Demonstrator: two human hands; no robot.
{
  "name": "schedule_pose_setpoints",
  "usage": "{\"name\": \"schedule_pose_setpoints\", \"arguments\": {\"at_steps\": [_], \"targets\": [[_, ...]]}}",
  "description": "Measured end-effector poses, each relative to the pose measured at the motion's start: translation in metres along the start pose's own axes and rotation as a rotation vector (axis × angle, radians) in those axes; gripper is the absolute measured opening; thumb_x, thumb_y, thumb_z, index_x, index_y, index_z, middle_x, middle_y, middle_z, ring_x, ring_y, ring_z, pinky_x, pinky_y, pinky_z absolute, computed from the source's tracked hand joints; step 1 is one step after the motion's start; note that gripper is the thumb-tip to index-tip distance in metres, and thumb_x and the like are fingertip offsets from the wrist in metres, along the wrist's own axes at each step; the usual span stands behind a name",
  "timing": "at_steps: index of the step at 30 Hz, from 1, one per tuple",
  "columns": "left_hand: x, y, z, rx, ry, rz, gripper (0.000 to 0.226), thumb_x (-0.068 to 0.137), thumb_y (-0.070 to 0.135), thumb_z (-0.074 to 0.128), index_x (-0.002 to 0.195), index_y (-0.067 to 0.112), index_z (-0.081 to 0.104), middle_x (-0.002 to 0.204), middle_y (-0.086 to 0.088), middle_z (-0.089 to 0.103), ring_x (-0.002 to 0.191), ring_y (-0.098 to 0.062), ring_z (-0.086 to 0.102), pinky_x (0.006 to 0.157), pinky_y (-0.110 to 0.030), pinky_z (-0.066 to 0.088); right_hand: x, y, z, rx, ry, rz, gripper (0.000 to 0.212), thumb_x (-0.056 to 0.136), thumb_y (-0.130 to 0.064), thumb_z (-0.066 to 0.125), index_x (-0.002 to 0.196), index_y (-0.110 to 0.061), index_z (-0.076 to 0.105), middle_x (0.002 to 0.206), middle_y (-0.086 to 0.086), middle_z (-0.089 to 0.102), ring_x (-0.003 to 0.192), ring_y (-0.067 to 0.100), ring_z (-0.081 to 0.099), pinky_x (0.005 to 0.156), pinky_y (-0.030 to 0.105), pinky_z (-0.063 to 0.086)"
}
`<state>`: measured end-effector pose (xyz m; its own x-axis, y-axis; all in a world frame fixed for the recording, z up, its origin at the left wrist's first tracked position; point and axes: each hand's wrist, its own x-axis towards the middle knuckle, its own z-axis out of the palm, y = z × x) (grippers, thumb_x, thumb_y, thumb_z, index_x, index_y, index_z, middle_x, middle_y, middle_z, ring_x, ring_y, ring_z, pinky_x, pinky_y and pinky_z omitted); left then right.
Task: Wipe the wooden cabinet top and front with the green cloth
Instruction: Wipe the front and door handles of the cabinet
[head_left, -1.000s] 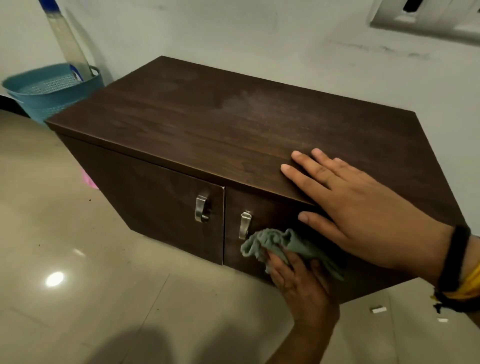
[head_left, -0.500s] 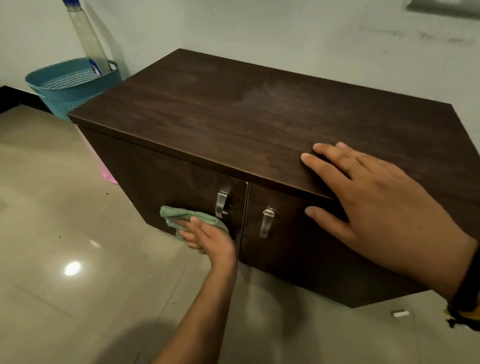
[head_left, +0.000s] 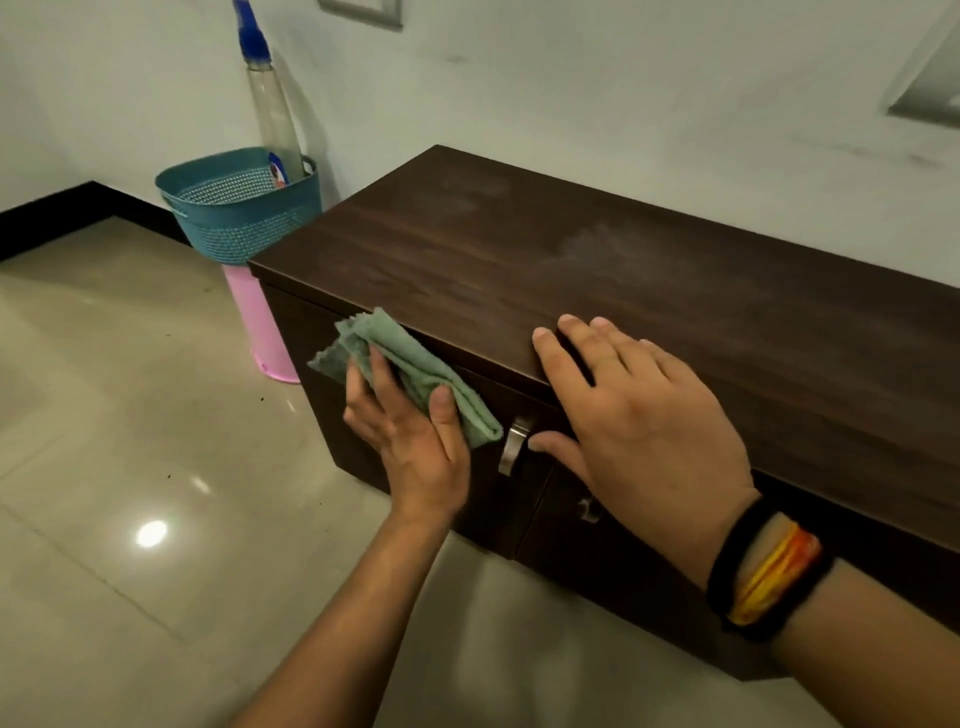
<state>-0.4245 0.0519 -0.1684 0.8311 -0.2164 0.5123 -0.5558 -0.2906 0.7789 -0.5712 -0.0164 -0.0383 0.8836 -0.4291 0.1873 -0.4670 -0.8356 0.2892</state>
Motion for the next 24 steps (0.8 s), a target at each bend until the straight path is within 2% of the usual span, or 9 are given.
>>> {"name": "schedule_pose_setpoints", "arguments": {"at_steps": [3, 4, 6, 8, 12, 16, 20, 22, 24], "targets": [[-0.027, -0.021, 0.005, -0.053, -0.089, -0.068, 0.07, 0.1, 0.06, 0.025, 0.151, 0.012, 0.021, 0.152, -0.009, 0.018, 0.138, -0.031, 0.021, 0.116, -0.055, 0.021, 0.002, -0.002, 0.003, -0.017, 0.054, -0.032, 0.087, 0.082, -0.053, 0.071, 0.149, -0.008, 0.038, 0.15, 0.019, 0.047, 0.135, 0.036, 0.049, 0.105, 0.052, 0.047], [-0.033, -0.023, 0.004, -0.101, -0.124, -0.105, 0.074, 0.099, 0.065, 0.023, 0.151, 0.012, 0.021, 0.153, -0.008, 0.017, 0.14, -0.027, 0.019, 0.118, -0.048, 0.02, 0.003, -0.004, 0.006, -0.025, 0.082, -0.048, 0.087, 0.081, -0.051, 0.073, 0.148, -0.006, 0.039, 0.148, 0.02, 0.049, 0.134, 0.037, 0.05, 0.103, 0.053, 0.047], [-0.034, -0.023, 0.003, -0.182, -0.12, -0.15, 0.08, 0.097, 0.068, 0.022, 0.15, 0.009, 0.024, 0.153, -0.014, 0.02, 0.14, -0.019, 0.017, 0.117, -0.021, 0.011, 0.005, -0.007, 0.013, -0.047, 0.121, -0.067, 0.091, 0.077, -0.048, 0.077, 0.146, -0.004, 0.038, 0.147, 0.023, 0.049, 0.133, 0.042, 0.051, 0.101, 0.056, 0.048], [-0.026, -0.019, 0.001, -0.221, -0.035, -0.125, 0.067, 0.102, 0.057, 0.029, 0.146, 0.007, 0.03, 0.146, -0.016, 0.031, 0.136, -0.013, 0.025, 0.114, -0.013, 0.015, 0.005, -0.01, 0.021, -0.068, 0.141, -0.075, 0.093, 0.075, -0.047, 0.079, 0.144, -0.004, 0.035, 0.146, 0.024, 0.049, 0.131, 0.045, 0.051, 0.099, 0.06, 0.048], [0.004, -0.017, -0.014, -0.307, 0.097, -0.082, 0.031, 0.102, 0.014, 0.046, 0.131, 0.004, 0.045, 0.124, -0.006, 0.049, 0.111, 0.002, 0.048, 0.098, -0.015, 0.039, -0.001, -0.008, 0.027, -0.006, 0.311, -0.156, 0.053, 0.087, -0.034, 0.07, 0.127, -0.014, 0.042, 0.137, 0.022, 0.045, 0.125, 0.044, 0.056, 0.09, 0.064, 0.052], [0.039, -0.039, -0.038, -0.429, 0.298, -0.369, 0.016, 0.102, 0.018, 0.044, 0.11, 0.029, 0.053, 0.105, 0.008, 0.057, 0.093, 0.002, 0.055, 0.092, -0.039, 0.049, -0.005, -0.005, 0.026, 0.044, 0.381, -0.254, 0.024, 0.097, -0.016, 0.055, 0.12, -0.019, 0.053, 0.139, 0.017, 0.043, 0.131, 0.039, 0.05, 0.095, 0.061, 0.05], [0.007, -0.012, -0.025, -0.514, 0.086, -0.314, 0.02, 0.099, 0.021, 0.046, 0.119, 0.022, 0.05, 0.112, -0.005, 0.057, 0.097, -0.002, 0.057, 0.089, -0.032, 0.048, -0.004, -0.003, 0.028, 0.0, 0.383, -0.374, 0.029, 0.102, -0.014, 0.043, 0.119, -0.015, 0.068, 0.152, 0.016, 0.046, 0.143, 0.035, 0.036, 0.103, 0.055, 0.046], [-0.015, 0.017, -0.015, -0.62, 0.068, -0.342, 0.022, 0.099, 0.027, 0.048, 0.12, 0.03, 0.045, 0.119, -0.007, 0.057, 0.106, -0.013, 0.061, 0.093, -0.039, 0.051, -0.003, -0.004, 0.029, -0.047, 0.382, -0.429, 0.033, 0.103, -0.014, 0.04, 0.119, -0.013, 0.07, 0.157, 0.011, 0.041, 0.147, 0.033, 0.034, 0.108, 0.053, 0.041], [-0.027, 0.034, -0.011, -0.597, 0.067, -0.295, 0.032, 0.097, 0.022, 0.057, 0.123, 0.029, 0.038, 0.124, -0.001, 0.051, 0.112, -0.011, 0.059, 0.092, -0.036, 0.054, -0.001, -0.004, 0.029, -0.07, 0.354, -0.459, 0.036, 0.102, -0.015, 0.039, 0.115, -0.015, 0.072, 0.159, 0.007, 0.038, 0.148, 0.032, 0.032, 0.11, 0.051, 0.035]]}}
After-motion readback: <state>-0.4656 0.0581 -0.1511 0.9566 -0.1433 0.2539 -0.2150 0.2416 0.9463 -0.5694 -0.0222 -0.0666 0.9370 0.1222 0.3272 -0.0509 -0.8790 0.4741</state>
